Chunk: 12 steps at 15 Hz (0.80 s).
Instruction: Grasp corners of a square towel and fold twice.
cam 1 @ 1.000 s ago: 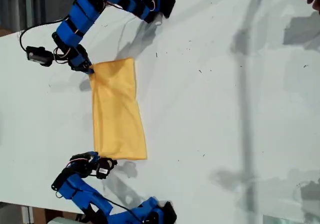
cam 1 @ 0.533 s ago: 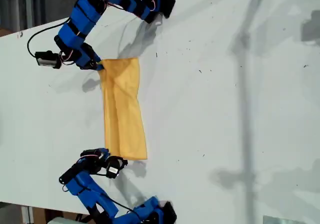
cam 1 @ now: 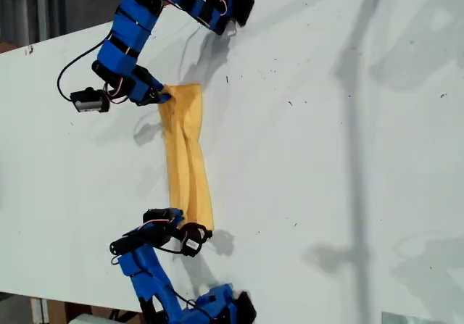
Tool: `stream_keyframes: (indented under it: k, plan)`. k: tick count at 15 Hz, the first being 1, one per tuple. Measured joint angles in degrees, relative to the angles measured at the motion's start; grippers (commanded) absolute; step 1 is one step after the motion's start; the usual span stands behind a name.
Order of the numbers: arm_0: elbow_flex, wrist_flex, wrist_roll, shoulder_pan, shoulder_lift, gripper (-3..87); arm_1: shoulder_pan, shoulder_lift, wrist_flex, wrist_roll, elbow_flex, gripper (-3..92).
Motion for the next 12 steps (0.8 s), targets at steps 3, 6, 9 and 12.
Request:
stream_keyframes:
  k: [3,6,9,12]
  plan:
    - [5.2,-2.6,-0.4,0.1,1.8,-0.1,-3.8,3.6,0.1,2.1,3.6,-0.1]
    - [5.3,-1.7,0.0,0.1,3.8,15.1,-3.9,4.3,0.1,2.8,4.7,22.5]
    - [5.2,1.2,-0.1,0.1,4.7,20.9,-3.9,4.3,0.1,3.2,4.7,26.5]
    - [4.0,3.0,0.1,0.4,5.8,20.7,-3.4,4.3,0.1,3.2,4.7,28.2]
